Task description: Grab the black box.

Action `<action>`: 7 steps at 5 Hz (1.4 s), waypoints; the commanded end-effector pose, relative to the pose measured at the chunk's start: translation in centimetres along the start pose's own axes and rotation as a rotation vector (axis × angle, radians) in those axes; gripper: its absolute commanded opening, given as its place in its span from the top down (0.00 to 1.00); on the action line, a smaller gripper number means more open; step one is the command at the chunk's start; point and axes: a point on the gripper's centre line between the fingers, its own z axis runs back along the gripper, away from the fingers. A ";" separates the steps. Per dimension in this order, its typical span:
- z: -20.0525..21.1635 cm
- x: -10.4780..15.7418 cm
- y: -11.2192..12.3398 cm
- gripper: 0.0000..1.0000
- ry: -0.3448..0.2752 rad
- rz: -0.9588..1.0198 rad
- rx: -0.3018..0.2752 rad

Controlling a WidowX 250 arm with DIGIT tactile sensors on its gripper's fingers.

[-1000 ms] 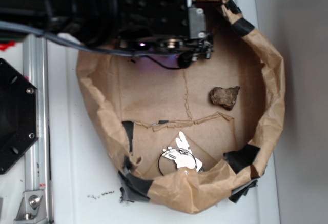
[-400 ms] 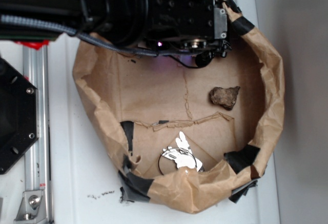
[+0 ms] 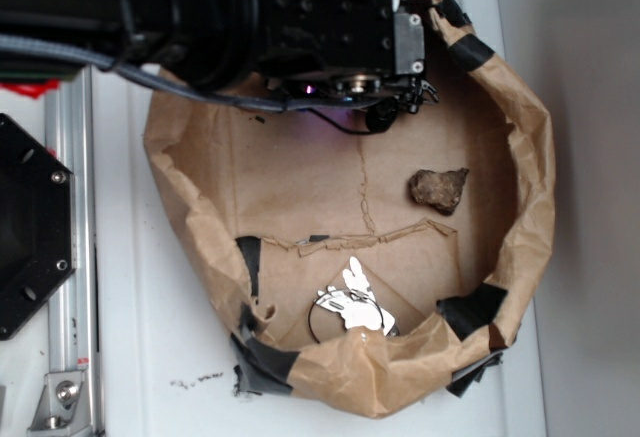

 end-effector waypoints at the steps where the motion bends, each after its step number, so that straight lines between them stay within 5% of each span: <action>1: 5.1 0.1 1.1 1.00 -0.048 -0.076 -0.137; 2: 7.1 -1.2 1.2 1.00 -0.020 -0.156 -0.176; 3: 9.5 -2.6 0.3 1.00 0.108 -0.382 -0.185; 4: 11.6 -4.2 -0.9 1.00 0.068 -0.642 -0.162; 5: 12.0 -3.6 0.2 1.00 -0.069 -0.852 -0.155; 6: 12.7 -2.8 2.0 1.00 -0.103 -0.802 -0.245; 7: 12.9 -2.1 2.3 1.00 -0.016 -0.802 -0.236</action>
